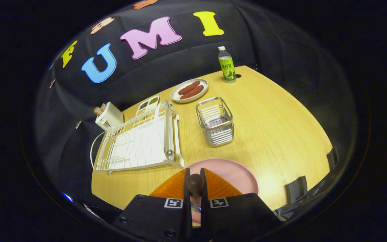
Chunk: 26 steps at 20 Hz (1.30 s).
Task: Take the plate from the dish rack, then take the spoon from the basket and place it into the plate.
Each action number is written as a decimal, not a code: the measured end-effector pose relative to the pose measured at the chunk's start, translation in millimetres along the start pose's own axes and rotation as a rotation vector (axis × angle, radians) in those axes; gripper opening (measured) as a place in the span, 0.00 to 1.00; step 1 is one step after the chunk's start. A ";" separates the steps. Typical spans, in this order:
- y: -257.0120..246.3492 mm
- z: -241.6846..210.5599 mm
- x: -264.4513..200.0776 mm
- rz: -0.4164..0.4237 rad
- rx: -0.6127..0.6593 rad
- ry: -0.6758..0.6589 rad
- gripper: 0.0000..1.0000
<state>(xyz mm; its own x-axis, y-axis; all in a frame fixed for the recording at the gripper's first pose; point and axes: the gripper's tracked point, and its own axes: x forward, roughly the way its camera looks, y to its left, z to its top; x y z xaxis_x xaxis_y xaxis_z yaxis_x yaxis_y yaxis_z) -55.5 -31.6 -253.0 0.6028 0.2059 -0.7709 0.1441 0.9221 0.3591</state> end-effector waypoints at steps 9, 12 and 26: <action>4.4 -16.5 12.8 0.019 0.110 0.039 0.14; -4.4 -23.1 28.7 -0.001 0.149 0.079 0.16; -12.6 66.9 -33.5 -0.114 -0.098 -0.271 0.99</action>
<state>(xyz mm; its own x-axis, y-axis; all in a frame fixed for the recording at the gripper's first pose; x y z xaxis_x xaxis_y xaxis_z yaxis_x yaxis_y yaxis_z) -25.0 -72.0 -196.5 0.7765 0.0163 -0.6300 0.1546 0.9642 0.2155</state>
